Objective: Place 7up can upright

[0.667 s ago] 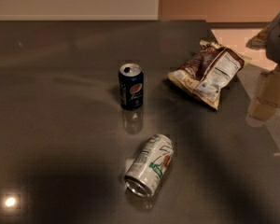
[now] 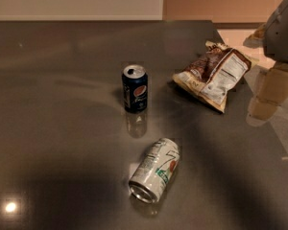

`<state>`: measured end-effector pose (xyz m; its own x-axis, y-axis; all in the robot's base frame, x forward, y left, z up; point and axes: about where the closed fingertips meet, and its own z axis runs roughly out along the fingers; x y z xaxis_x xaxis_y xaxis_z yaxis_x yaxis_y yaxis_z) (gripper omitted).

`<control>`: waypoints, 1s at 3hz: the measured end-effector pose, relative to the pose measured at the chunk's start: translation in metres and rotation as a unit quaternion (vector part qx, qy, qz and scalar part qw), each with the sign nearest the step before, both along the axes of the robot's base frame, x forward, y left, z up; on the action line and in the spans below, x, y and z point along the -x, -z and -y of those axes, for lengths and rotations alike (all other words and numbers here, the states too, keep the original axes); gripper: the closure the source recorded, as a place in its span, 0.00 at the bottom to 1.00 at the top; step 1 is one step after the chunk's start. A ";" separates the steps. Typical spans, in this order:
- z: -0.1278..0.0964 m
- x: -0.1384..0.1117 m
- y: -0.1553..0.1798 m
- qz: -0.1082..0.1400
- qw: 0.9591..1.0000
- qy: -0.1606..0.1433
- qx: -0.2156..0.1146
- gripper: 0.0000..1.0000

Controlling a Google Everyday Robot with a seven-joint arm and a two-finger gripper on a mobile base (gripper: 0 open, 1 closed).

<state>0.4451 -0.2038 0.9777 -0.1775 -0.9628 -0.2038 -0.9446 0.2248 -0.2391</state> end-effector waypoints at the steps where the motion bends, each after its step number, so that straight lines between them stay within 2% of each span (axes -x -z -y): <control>1: -0.037 -0.009 0.008 -0.013 0.998 -0.054 -0.012 0.00; 2: -0.079 -0.004 0.012 -0.020 0.990 -0.136 -0.025 0.00; 3: -0.115 0.014 0.020 -0.024 0.970 -0.242 -0.026 0.00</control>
Offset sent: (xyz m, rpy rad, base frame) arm -0.0108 0.1324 -0.0218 0.0736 0.0800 0.5530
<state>0.4306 -0.0885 0.9581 0.2811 -0.9244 -0.2577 -0.9525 -0.2361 -0.1923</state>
